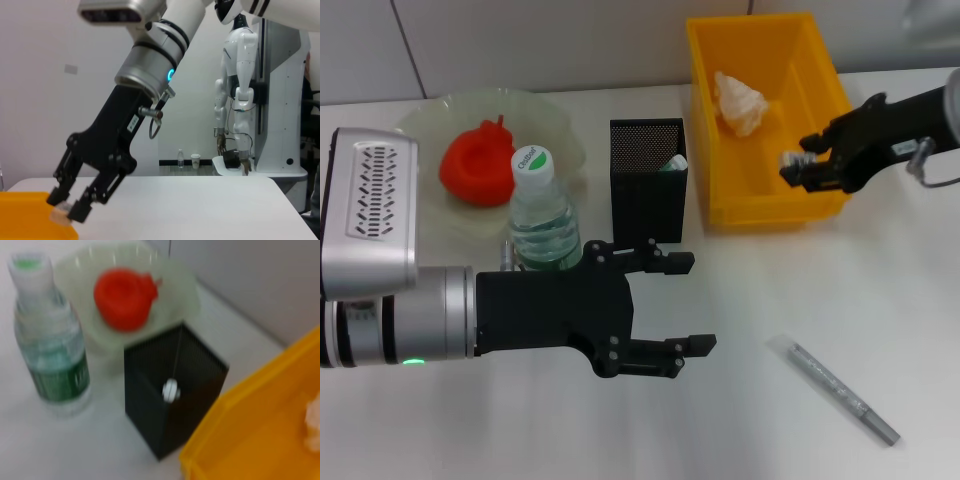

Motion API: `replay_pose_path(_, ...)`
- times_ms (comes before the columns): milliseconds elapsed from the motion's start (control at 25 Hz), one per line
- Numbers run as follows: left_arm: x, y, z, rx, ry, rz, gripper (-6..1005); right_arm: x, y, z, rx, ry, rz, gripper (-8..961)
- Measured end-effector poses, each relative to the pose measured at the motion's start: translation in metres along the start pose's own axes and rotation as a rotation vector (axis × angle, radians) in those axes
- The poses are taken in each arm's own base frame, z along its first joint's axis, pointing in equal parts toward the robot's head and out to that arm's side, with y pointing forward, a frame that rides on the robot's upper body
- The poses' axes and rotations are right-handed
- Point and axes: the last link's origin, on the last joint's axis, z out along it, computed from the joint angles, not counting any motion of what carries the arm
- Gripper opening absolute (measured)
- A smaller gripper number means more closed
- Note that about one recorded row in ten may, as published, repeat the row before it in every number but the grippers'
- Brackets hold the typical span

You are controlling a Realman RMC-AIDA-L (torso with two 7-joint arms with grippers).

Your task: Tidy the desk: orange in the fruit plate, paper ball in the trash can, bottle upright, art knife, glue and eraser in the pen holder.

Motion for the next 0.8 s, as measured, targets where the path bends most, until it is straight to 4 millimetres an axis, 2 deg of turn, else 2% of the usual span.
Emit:
replay_pose_path(160,0.001,0.0,0.0,-0.001,0.0,0.001,799,0.002,-0.002,-0.017,-0.01,-0.159,-0.009,420)
replay_pose_path(440,0.002,0.001,0.003,-0.011,0.004,0.002,799,0.011,0.002,-0.03,-0.056,-0.364,-0.031,420)
replay_pose_path(800,0.002,0.001,0.003,-0.013,0.005,0.004,799,0.013,-0.003,-0.02,-0.107,-0.464,-0.035,416)
